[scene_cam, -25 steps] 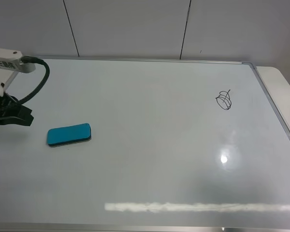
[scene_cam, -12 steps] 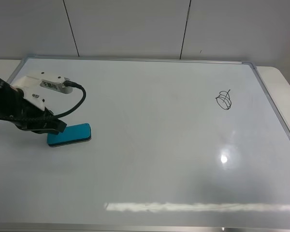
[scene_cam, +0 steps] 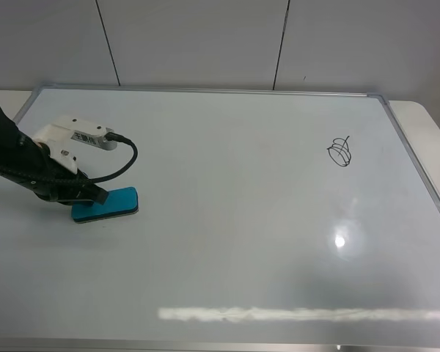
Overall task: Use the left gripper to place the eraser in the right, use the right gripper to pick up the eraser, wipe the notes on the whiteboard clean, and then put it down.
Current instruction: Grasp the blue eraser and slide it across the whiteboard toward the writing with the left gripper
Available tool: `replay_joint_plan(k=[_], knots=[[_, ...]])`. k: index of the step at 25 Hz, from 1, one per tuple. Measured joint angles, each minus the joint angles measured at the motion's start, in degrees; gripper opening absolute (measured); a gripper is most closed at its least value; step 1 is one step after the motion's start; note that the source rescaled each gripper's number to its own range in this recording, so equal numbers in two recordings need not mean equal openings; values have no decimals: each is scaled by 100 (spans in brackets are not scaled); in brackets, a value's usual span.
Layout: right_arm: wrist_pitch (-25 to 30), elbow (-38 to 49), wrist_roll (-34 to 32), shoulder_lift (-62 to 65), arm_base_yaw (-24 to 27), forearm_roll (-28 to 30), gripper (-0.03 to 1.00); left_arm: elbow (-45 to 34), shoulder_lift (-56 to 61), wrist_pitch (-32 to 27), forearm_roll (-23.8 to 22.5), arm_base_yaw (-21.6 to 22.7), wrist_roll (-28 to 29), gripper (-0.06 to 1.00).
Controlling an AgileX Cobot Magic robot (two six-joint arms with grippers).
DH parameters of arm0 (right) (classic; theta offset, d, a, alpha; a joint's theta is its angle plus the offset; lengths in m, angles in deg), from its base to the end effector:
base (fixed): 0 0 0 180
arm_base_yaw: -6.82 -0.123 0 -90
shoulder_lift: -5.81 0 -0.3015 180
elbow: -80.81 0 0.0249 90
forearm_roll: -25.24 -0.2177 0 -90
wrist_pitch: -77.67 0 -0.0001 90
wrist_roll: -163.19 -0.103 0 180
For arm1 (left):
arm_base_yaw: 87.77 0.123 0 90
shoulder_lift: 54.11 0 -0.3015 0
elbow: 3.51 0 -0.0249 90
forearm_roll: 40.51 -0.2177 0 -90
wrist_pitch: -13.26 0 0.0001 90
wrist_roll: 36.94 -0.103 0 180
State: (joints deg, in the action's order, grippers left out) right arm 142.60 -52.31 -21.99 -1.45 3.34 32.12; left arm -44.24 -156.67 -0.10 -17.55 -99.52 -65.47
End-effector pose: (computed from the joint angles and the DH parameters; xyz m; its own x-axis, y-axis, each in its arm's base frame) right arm -0.0469 -0.0141 0.2592 -0.4808 0.0099 -0.8768 0.0534 0.9984 -0.0180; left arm 0.2506 -0.0616 0.1642 -0.8611 0.2877 -0.4191 0.3331 0.9421 -0.0376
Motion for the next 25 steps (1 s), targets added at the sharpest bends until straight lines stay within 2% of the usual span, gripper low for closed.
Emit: replay_joint_plan(k=[7,10,18,22,25], knots=[[0,0,0,0,0,0,100,0,-17,36,-7,-47,0,0],[0,0,0,0,0,0,100,6,-28,102,-11,-233,6,0],[0,0,0,0,0,0,100,98,-376,714,-14,-1312,883,0],[0,0,0,0,0,0,100,603,-791,774,-4,-2010,1323,0],[0,0,0,0,0,0,100,1210,-1166,545,-1,-2454,1551,0]])
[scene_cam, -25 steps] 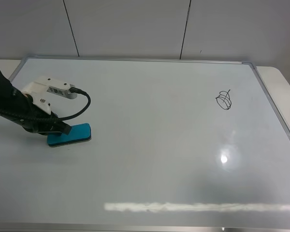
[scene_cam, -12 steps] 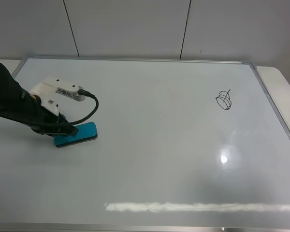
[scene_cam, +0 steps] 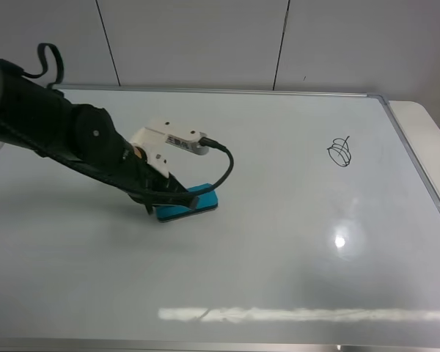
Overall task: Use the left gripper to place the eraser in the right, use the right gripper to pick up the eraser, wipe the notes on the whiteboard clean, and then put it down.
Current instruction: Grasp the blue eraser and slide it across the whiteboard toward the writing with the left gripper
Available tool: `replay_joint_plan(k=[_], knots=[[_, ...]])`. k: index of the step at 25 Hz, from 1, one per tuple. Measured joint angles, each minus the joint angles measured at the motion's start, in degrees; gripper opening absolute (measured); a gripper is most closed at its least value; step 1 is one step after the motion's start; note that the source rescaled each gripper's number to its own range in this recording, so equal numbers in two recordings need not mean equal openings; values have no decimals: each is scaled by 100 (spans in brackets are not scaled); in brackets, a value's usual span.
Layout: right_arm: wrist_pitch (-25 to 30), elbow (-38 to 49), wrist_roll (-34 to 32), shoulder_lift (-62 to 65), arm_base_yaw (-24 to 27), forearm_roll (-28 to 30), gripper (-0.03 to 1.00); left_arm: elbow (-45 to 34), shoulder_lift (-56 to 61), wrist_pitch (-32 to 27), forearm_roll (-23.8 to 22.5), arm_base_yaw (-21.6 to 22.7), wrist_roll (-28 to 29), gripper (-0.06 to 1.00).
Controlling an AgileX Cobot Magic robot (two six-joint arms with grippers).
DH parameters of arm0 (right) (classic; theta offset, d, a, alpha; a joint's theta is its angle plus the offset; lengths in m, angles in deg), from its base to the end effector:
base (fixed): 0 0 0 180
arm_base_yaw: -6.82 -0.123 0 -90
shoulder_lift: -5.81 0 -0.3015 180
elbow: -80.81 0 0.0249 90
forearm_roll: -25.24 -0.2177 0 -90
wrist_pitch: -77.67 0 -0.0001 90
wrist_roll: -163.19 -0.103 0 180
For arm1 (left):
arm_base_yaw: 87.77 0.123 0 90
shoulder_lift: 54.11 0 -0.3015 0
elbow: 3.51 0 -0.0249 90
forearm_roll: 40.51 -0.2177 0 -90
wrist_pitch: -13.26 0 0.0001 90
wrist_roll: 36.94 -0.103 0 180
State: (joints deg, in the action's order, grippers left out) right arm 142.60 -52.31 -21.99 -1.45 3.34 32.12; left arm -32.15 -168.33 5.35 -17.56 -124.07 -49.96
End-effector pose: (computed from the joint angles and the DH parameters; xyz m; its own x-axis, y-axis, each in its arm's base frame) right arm -0.0469 -0.0141 0.2592 -0.4808 0.0099 -0.8768 0.0534 0.9984 -0.0180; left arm 0.2595 -0.1975 0.1502 -0.7925 0.3727 -0.4827 0.4857 0.8644 -0.1300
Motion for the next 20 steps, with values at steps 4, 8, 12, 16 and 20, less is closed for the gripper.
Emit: replay_joint_plan(k=[4,8,12,16,20], knots=[[0,0,0,0,0,0,100,950,-534,-515,0,-483,196,0],[0,0,0,0,0,0,100,1650,-903,-991,-22,-793,231,0],[0,0,0,0,0,0,100,2828,-1478,-1873,-431,-1261,249,0],[0,0,0,0,0,0,100,3614,-1827,-2461,-822,-1550,254,0],[0,0,0,0,0,0,100,4118,-2002,-2713,-1016,-1681,254,0]])
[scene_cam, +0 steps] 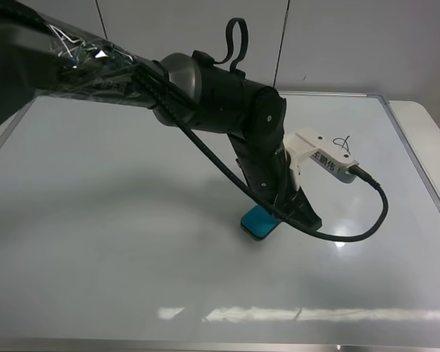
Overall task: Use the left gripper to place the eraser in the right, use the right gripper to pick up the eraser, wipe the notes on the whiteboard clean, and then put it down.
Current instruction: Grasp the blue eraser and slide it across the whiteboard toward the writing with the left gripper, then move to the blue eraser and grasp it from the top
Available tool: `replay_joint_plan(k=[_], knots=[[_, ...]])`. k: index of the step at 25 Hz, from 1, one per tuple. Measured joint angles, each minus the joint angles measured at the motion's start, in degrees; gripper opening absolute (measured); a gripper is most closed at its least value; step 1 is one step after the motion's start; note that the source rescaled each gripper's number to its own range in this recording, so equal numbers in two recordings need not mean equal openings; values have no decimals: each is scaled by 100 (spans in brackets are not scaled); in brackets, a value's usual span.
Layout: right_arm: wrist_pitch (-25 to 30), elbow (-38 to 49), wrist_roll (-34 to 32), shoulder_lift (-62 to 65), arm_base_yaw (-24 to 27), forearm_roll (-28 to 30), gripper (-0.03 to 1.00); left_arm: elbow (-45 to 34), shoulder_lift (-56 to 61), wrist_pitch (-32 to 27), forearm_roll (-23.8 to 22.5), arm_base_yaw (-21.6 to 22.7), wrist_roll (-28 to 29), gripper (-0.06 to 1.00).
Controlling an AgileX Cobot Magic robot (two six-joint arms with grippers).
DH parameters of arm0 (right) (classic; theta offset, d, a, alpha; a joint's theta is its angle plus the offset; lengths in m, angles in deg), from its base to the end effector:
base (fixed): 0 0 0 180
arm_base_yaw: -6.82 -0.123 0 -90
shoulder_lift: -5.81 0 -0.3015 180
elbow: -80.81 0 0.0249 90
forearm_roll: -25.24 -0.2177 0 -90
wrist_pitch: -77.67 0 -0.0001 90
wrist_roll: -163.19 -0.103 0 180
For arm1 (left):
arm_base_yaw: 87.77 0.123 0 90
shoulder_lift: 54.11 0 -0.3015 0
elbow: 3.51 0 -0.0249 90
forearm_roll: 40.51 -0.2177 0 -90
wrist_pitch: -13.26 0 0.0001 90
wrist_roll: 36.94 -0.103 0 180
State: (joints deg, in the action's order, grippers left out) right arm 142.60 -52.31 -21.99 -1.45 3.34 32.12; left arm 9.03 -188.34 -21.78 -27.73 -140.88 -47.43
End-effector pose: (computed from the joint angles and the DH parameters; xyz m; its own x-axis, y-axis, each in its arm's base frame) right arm -0.0469 -0.0141 0.2592 -0.4808 0.0099 -0.8768 0.0534 0.9984 -0.0180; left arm 0.2596 -0.3678 0.1525 -0.5491 0.7307 -0.4058 0.8240 0.5546 -0.1163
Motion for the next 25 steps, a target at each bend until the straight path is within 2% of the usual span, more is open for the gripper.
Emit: replay_joint_plan(k=[7,14,19,21,22,25], knots=[[0,0,0,0,0,0,100,169,-61,-340,-93,-6,-18,0],[0,0,0,0,0,0,100,187,-61,-689,-453,0,-17,0],[0,0,0,0,0,0,100,187,143,-961,-713,177,115,1],[0,0,0,0,0,0,100,187,402,-1002,-797,334,151,5],[0,0,0,0,0,0,100,187,557,-1026,-861,425,156,11],[0,0,0,0,0,0,100,187,986,-1077,-992,669,169,38]])
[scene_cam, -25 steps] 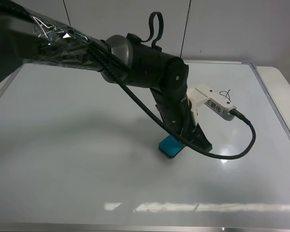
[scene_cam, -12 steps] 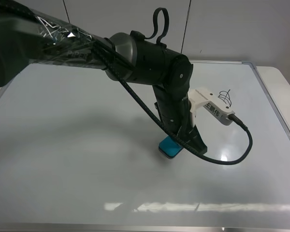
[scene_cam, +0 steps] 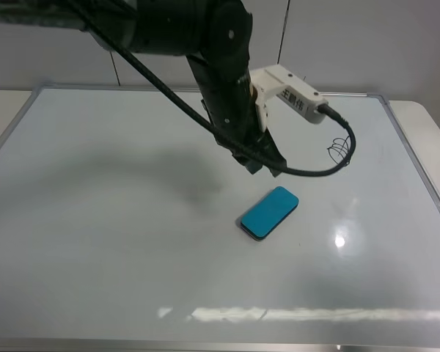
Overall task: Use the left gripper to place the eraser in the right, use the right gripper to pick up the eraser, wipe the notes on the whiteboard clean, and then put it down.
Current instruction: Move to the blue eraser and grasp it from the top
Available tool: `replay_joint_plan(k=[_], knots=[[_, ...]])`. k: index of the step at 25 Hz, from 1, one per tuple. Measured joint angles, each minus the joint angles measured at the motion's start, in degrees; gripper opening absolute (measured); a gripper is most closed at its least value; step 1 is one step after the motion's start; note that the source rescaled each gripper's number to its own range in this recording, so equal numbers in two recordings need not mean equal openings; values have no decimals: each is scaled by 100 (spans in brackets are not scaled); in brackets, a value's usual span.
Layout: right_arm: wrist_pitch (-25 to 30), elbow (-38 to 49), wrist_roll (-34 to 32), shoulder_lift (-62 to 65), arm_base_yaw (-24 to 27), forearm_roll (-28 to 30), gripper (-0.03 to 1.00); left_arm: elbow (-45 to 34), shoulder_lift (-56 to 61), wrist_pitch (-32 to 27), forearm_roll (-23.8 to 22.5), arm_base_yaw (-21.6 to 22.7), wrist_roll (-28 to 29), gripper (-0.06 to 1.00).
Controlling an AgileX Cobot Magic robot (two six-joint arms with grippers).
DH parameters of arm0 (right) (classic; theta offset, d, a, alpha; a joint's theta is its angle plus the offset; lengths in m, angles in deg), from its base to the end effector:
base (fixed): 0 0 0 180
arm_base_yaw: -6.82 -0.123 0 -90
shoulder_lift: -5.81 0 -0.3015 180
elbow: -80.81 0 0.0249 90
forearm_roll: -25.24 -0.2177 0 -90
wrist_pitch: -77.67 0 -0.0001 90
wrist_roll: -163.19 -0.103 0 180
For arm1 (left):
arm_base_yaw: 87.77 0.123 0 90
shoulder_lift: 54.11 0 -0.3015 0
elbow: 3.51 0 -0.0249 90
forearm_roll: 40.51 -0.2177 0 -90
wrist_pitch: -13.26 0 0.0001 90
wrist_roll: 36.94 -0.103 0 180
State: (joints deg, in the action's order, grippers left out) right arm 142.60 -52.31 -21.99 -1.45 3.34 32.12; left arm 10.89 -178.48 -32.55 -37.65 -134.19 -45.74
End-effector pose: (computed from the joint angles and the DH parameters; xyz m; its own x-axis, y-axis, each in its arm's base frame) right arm -0.0469 -0.0141 0.2592 -0.4808 0.0099 -0.8768 0.0534 0.9984 -0.0180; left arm 0.2907 -0.3108 0.2270 -0.5371 0.7362 -0.4118 0.8034 0.5952 0.0163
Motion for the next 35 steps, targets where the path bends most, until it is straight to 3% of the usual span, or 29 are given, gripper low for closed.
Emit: replay_joint_plan(k=[3,4,6,15,19,25,29,35], knots=[[0,0,0,0,0,0,100,0,434,-7,-47,238,44,79],[0,0,0,0,0,0,100,0,560,-12,-46,307,62,88],[0,0,0,0,0,0,100,0,783,-30,-52,420,72,96],[0,0,0,0,0,0,100,0,1687,-513,-63,1159,108,99],[0,0,0,0,0,0,100,0,2229,-866,-63,1876,109,100],[0,0,0,0,0,0,100,0,3151,-1019,-63,3302,103,100],[0,0,0,0,0,0,100,0,3673,-1541,-77,4197,80,100],[0,0,0,0,0,0,100,-631,4786,-1613,-81,5052,-133,100]])
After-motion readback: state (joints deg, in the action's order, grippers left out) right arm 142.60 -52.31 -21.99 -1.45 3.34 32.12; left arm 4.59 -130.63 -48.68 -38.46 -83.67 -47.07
